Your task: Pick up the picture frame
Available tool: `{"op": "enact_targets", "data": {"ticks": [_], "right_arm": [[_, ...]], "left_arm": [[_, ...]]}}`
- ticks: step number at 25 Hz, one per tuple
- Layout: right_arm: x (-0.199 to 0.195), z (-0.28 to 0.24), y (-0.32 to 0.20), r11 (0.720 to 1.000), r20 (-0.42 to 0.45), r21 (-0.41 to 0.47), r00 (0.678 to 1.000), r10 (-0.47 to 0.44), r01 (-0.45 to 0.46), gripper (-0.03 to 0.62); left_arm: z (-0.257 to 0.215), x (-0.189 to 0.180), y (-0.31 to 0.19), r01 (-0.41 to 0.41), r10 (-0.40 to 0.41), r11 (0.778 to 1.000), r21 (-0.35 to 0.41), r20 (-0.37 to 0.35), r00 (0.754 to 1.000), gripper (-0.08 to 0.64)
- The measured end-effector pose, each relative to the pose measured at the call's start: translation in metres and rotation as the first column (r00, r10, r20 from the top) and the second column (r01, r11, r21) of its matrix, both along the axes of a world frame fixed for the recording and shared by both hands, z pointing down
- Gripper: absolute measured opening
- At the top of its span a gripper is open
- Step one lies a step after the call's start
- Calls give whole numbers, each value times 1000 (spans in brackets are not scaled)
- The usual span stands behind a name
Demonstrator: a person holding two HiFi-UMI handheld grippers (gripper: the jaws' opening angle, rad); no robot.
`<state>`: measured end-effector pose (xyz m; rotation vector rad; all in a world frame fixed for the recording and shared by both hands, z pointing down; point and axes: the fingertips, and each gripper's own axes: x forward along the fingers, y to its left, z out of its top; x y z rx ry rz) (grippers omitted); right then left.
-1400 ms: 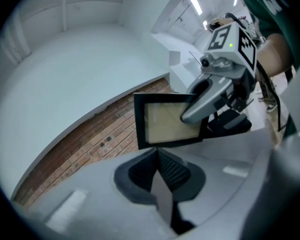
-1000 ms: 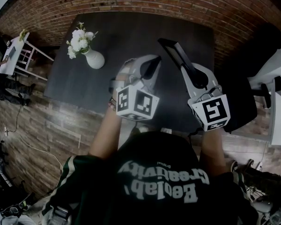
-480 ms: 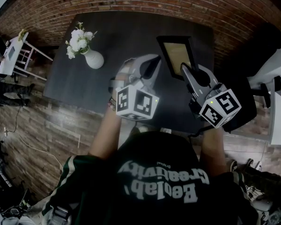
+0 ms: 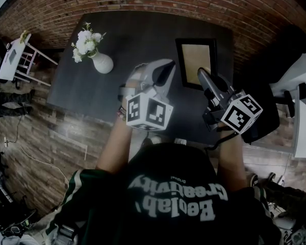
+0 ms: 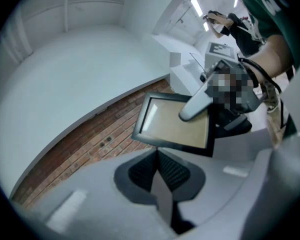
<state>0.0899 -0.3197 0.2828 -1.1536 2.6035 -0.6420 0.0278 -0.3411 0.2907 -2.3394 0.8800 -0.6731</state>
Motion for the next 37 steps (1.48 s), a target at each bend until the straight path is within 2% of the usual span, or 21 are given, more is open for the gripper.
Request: {"op": "enact_targets", "data": {"ticks": [9,15,30,37], "right_arm": [[3,5,3,999,8,-30,1000,23,-23,17],[8,7,5,998,-41,-25,998,51,-52,17],[0,9,9,999,-82,-23,996,29,-31,15],[7,11,7,999,-77,-31,996,35,-38,15]], "left_arm": [[0,1,6,-3,3,1000,3,3,1000,3],[0,0,10,1,-1,1000,8,11,1000,3],[0,-7,16,30,-30,1000,9,23,999,3],[1,1,20,14,-14,1000,7,25,1000,3]]}}
